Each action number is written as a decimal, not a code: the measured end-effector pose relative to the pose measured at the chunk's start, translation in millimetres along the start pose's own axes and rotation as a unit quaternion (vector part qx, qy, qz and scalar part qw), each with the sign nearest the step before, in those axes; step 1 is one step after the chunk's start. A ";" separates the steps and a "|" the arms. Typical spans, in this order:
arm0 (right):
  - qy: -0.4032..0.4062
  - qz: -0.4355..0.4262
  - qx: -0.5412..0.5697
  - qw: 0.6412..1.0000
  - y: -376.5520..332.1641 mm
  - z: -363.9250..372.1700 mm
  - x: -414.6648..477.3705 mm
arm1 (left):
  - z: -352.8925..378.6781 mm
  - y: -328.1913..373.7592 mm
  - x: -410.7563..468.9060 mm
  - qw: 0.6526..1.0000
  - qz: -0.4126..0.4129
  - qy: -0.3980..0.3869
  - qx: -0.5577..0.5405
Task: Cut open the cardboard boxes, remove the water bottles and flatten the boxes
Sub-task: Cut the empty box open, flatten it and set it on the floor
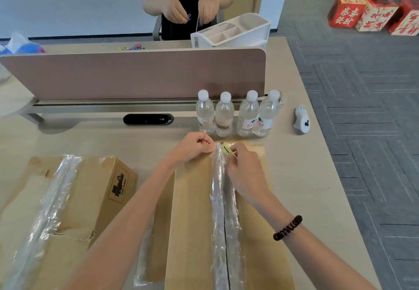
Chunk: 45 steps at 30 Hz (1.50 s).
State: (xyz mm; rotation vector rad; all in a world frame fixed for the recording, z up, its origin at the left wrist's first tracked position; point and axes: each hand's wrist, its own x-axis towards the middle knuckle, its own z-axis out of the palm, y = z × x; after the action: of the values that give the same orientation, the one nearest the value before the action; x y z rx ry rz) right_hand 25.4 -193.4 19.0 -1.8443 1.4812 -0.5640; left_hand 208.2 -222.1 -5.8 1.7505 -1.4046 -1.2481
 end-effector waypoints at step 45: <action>-0.045 0.062 -0.076 0.994 -24.9 -4.3 -7.2 | 18.7 -11.8 -1.2 0.995 0.062 0.070 -0.027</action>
State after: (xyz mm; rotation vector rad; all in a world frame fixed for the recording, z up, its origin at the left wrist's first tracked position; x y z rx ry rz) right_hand 37.1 -184.9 41.1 -1.8514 1.6013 -0.3122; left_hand 196.2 -215.3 -23.2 1.6547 -1.3623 -1.0674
